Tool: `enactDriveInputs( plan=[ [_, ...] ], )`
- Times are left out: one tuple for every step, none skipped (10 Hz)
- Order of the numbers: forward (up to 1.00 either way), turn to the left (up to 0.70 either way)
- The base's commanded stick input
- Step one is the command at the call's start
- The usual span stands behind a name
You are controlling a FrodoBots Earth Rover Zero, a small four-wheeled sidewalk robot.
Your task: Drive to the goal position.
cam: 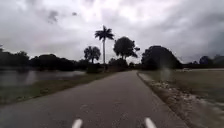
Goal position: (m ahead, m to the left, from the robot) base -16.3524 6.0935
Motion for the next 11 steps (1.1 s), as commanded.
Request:
enactDriveInputs(
  plan=[
    [0.05, 0.05],
    [0.05, 0.39],
    [0.05, 0.5],
    [0.05, 0.5],
    [0.05, 0.5],
    [0.05, 0.5],
    [0.05, 0.5],
    [0.05, 0.5],
    [0.05, 0.5],
    [0.05, 0.5],
    [0.05, 0.5]
  ],
)
